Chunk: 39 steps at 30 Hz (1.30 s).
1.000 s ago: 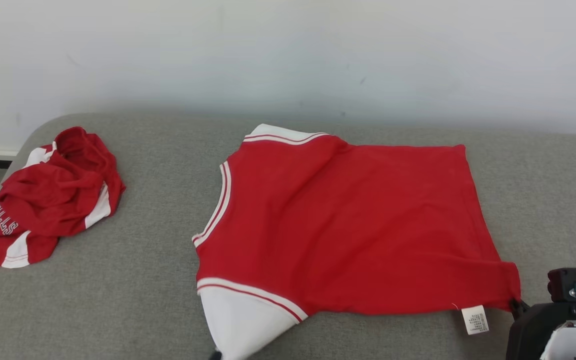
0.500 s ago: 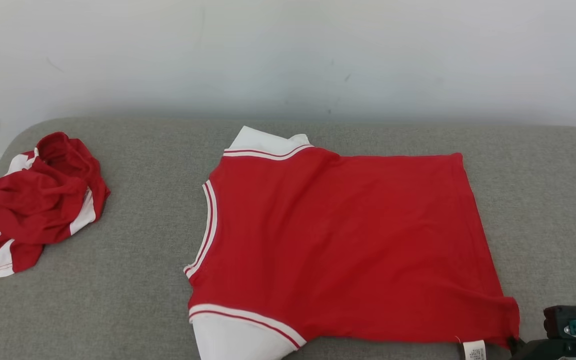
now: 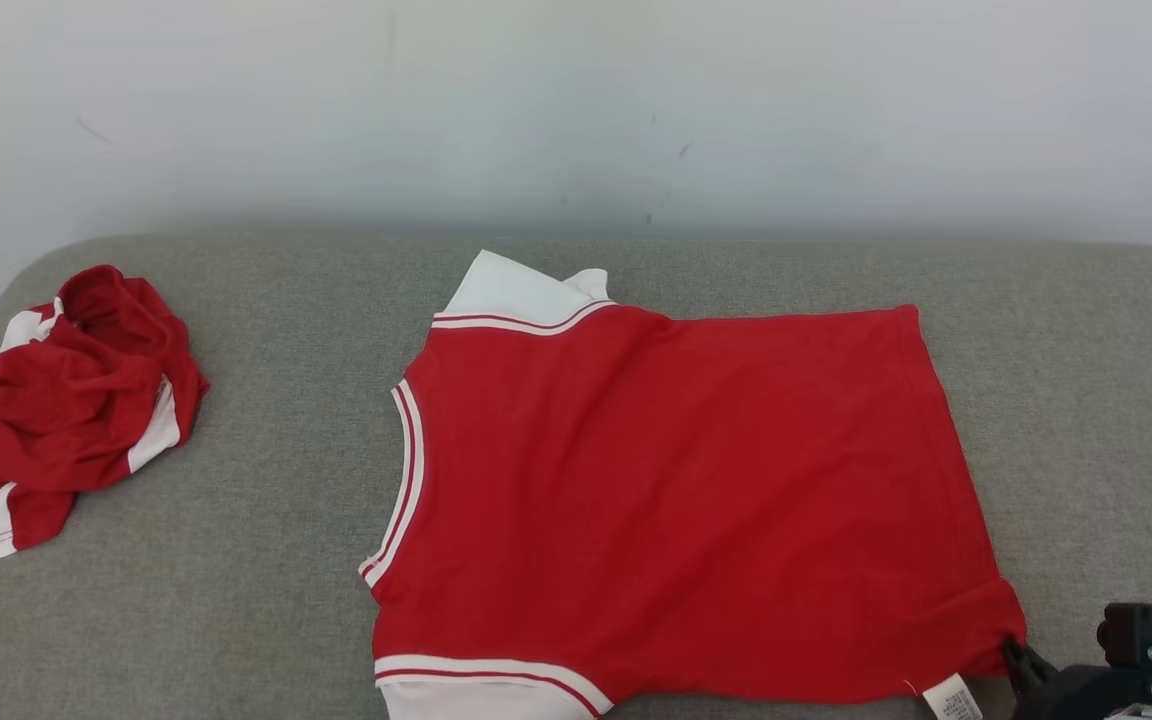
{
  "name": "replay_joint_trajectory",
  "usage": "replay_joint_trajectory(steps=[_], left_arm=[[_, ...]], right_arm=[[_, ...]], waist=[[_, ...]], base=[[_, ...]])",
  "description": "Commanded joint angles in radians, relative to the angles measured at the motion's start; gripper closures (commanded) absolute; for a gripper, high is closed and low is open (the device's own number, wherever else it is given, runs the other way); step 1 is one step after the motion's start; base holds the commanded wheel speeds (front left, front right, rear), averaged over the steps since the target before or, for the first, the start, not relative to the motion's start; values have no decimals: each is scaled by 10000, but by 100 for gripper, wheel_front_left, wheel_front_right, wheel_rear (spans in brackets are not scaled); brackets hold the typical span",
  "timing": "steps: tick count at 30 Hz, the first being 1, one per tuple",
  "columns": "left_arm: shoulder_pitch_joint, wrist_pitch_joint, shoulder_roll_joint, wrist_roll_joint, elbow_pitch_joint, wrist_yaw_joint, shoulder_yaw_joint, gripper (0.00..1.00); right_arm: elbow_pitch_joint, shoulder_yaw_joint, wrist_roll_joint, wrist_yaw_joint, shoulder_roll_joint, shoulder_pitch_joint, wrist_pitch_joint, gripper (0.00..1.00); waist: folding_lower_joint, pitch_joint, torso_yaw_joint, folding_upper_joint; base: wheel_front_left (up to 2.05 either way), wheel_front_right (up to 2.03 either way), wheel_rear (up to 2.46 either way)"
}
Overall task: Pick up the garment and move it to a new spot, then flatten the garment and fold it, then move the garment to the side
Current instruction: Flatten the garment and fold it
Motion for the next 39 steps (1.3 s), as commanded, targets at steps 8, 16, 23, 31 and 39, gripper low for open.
replay_joint_trajectory(steps=[8,16,23,31,39], left_arm=[[-1844,-566,-513,714,445,247,-87,100],[-4448,-1867,-1303,2190,2180,920,-321,100],[-6262,-3168,-1745,3047,3676,941,-492,100],[-7388,-3974,-1911,3092,4731,585,-550,100],[-7960,-4226,-1952,3145,5240,327,-829,100]], right_arm=[[48,32,582,6,119,-1152,-892,100],[620,-107,19,6,274,-2209,-1722,100],[1143,-466,-522,6,468,-2922,-1851,100],[1400,-394,-886,7,554,-3514,-2191,100],[1575,-792,-1154,7,583,-3710,-2600,100]], waist=[[1,160,-18,-1],[1,811,224,-1],[1,1466,258,-1],[1,2001,252,-1],[1,2146,367,-1]], base=[[0,0,0],[0,0,0],[0,0,0],[0,0,0],[0,0,0]])
